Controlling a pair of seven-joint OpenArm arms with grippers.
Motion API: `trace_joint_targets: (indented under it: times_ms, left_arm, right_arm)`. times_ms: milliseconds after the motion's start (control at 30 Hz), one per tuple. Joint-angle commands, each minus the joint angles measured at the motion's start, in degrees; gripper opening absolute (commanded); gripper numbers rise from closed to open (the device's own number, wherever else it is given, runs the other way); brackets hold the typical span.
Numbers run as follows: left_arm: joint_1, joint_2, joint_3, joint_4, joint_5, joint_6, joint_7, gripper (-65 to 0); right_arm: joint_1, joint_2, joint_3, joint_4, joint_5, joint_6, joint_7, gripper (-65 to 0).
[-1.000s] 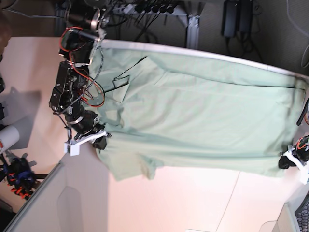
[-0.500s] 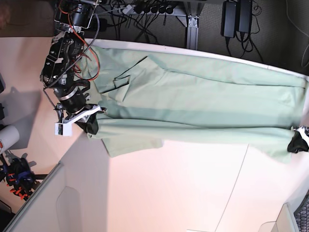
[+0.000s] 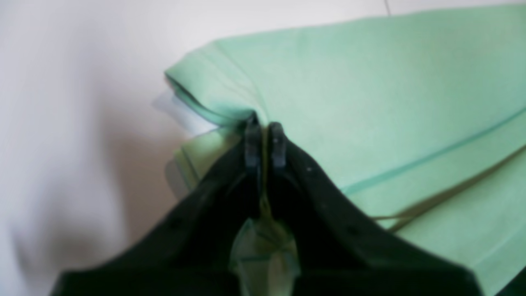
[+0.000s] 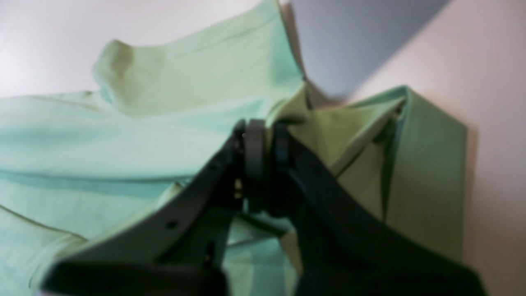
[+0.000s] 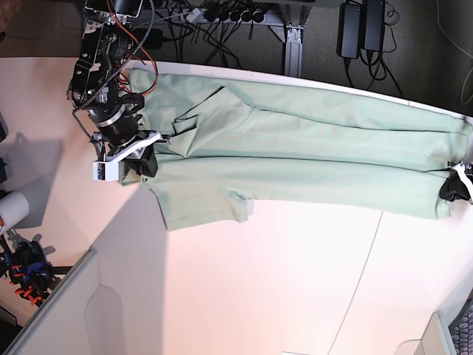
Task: Fold the T-shirt properly
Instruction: 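Fold the grasped side over onto the first fold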
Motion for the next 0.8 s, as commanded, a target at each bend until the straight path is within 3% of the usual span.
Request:
trace_joint_targets:
  times_ms: [0, 300, 700, 767]
  left_arm:
    - [-0.5, -1.4, -1.2, 1.5, -1.2, -0.5, -1.0, -65.0]
    - [5.1, -1.4, -3.1, 8.2, -1.6, -0.5, 0.5, -65.0]
    - [7.5, -1.1, -3.0, 8.7, -2.6, -0.5, 0.0, -65.0]
    - [8.3, -1.0, -3.0, 8.7, -2.8, -0.5, -0.7, -55.0]
  right_arm:
    - [0.6, 0.8, 0.5, 1.2, 0.7, 0.2, 1.1, -65.0]
    - [-0.2, 0.8, 1.4, 1.9, 1.6, 0.2, -0.2, -65.0]
    - [-2.4, 0.6, 1.4, 1.7, 0.2, 0.2, -0.4, -65.0]
    - [-2.8, 0.7, 1.4, 1.7, 0.0, 0.2, -0.4, -65.0]
